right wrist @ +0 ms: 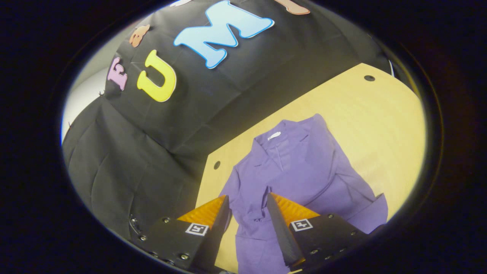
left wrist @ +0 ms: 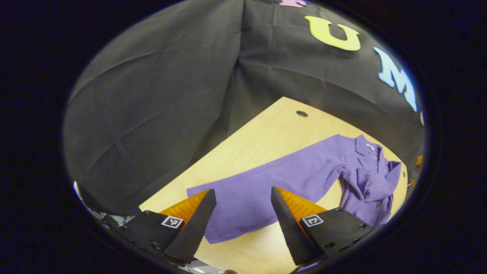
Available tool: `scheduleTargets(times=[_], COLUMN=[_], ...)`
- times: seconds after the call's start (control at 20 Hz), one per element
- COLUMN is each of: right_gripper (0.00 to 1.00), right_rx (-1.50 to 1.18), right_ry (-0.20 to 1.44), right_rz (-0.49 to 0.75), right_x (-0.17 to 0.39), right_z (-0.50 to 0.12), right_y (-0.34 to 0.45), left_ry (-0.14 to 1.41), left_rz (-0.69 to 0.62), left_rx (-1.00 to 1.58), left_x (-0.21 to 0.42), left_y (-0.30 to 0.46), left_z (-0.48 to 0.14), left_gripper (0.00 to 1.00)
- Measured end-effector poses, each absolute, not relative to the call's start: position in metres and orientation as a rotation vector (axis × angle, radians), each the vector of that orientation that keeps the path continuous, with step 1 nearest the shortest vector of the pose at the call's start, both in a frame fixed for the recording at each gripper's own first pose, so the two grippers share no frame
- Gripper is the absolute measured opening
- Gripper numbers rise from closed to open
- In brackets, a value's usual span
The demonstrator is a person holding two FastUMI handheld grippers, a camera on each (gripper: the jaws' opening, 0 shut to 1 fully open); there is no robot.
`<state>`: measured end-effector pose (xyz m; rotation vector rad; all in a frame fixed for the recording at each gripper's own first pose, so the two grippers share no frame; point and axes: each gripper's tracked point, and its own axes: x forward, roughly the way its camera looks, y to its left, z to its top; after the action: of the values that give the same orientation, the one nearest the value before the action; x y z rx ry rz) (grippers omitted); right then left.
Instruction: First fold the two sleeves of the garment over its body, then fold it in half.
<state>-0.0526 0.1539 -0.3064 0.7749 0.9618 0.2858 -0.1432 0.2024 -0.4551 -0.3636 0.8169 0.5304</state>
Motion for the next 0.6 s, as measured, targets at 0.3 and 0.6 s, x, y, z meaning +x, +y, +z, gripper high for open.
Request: scheduleTargets(times=[0.3,0.6], right_gripper=[0.64,0.53], right_rx=[0.777,0.769], right_ry=[0.965,0.968], right_rz=[0.237,0.201], right_x=[-0.055,-0.051], right_z=[-0.311,-0.315], right_y=[0.13,0.116], left_ry=[0.913,0.976], left_rz=[0.584,0.611], left_rx=[-0.391,-0.335], left_x=[-0.168,-0.177], left_y=[0.205,0.207], left_z=[-0.496,-0.51], left_gripper=[0.98,0.97])
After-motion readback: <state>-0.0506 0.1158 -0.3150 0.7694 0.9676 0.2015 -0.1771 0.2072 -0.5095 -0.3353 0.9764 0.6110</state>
